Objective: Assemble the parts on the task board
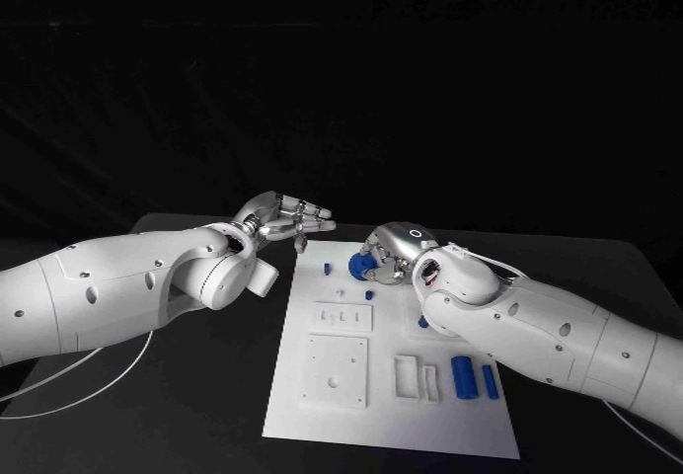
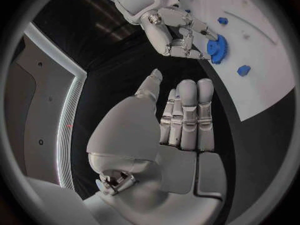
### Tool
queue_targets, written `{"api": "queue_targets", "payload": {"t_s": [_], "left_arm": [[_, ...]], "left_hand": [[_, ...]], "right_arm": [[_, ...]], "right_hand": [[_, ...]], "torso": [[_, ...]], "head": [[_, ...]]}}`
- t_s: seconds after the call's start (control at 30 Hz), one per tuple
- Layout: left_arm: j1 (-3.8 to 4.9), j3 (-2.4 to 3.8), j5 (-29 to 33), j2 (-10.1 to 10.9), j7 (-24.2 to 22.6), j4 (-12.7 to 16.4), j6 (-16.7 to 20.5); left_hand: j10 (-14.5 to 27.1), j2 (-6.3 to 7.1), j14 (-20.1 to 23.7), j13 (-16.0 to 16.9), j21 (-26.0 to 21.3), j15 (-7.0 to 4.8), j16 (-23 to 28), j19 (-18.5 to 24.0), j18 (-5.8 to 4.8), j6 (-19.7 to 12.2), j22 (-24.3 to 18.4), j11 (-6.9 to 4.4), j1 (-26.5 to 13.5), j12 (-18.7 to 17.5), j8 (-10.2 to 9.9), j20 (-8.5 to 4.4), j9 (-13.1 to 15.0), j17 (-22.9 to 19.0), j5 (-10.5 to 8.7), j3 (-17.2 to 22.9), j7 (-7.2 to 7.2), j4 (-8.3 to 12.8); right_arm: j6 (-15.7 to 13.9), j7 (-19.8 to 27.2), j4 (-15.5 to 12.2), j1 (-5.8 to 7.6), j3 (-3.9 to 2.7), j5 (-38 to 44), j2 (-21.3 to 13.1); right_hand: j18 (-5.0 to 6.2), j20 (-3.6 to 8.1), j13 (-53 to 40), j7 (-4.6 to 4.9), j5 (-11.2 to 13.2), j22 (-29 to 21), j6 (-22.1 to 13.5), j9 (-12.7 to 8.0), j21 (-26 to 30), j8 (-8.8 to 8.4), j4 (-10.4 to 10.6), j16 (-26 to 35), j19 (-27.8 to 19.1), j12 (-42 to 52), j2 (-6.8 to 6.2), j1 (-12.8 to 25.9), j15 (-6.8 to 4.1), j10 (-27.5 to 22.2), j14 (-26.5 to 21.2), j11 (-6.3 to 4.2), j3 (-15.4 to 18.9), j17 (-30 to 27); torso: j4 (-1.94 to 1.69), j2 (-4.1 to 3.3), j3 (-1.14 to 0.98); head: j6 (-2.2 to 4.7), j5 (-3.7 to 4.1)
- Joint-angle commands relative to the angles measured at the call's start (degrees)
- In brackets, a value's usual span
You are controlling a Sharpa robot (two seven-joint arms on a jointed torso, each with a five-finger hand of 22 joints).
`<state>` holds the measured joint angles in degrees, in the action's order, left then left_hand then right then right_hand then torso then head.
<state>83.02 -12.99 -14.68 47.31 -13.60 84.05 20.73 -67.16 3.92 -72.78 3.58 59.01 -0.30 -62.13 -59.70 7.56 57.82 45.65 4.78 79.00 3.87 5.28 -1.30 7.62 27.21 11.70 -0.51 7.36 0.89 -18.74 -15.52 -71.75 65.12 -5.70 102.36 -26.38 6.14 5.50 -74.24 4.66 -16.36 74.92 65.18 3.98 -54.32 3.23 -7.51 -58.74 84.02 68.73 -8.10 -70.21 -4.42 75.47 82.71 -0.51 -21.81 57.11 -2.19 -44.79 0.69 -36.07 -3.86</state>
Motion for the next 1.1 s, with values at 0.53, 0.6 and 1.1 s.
{"api": "queue_targets", "payload": {"t_s": [0.53,0.6,1.1], "left_arm": [[0.15,0.05,-0.2,-0.6,-0.4,-0.2,-0.4],[0.15,0.05,-0.2,-0.6,-0.4,-0.2,-0.4],[0.15,0.05,-0.2,-0.8,-0.3,-0.3,-0.3]], "left_hand": [[-0.2,-0.04,-0.3,0.0,-0.3,0.09,-0.3,-0.4,0.87,-0.5,0.1,0.12,0.6,-0.1,0.3,0.0,0.1,-0.1,-0.12,0.0,0.17,-0.2],[-0.2,-0.04,-0.3,0.0,-0.3,0.09,-0.3,-0.4,0.87,-0.5,0.1,0.12,0.6,-0.1,0.3,0.0,0.1,-0.1,-0.12,0.0,0.17,-0.2],[0.2,-0.46,-0.2,-0.1,-0.3,0.1,-0.3,-0.4,0.94,-0.9,0.2,0.22,1.4,-0.2,0.2,-0.02,0.0,-0.2,7.6,1.6,0.3,0.3]], "right_arm": [[1.4,0.3,2.4,-0.04,0.49,1.0,1.3],[1.5,0.4,2.5,-0.04,0.5,0.9,1.4],[3.2,0.9,3.5,-0.03,0.78,-0.9,1.7]], "right_hand": [[0.46,0.23,0.7,0.47,0.2,0.1,-1.5,0.0,0.8,0.32,0.7,0.7,3.4,-1.1,-0.62,0.3,-0.21,-0.5,0.1,-0.08,1.2,-0.3],[0.49,0.2,0.8,0.52,0.2,0.1,-1.8,0.0,0.8,0.32,0.8,0.8,3.4,-1.2,-0.63,0.3,-0.19,-0.5,0.1,-0.05,1.3,-0.4],[0.8,-0.17,1.5,1.16,-0.1,-0.2,-4.7,-0.2,1.0,0.33,4.8,1.0,3.5,-1.6,-0.52,3.0,0.18,-0.7,0.1,0.42,4.1,-0.5]], "torso": [[-0.06,-0.02,0.01],[-0.02,-0.01,0.02],[0.01,-0.01,0.06]], "head": [[0.21,-0.15],[0.23,-0.21],[0.31,-0.14]]}}
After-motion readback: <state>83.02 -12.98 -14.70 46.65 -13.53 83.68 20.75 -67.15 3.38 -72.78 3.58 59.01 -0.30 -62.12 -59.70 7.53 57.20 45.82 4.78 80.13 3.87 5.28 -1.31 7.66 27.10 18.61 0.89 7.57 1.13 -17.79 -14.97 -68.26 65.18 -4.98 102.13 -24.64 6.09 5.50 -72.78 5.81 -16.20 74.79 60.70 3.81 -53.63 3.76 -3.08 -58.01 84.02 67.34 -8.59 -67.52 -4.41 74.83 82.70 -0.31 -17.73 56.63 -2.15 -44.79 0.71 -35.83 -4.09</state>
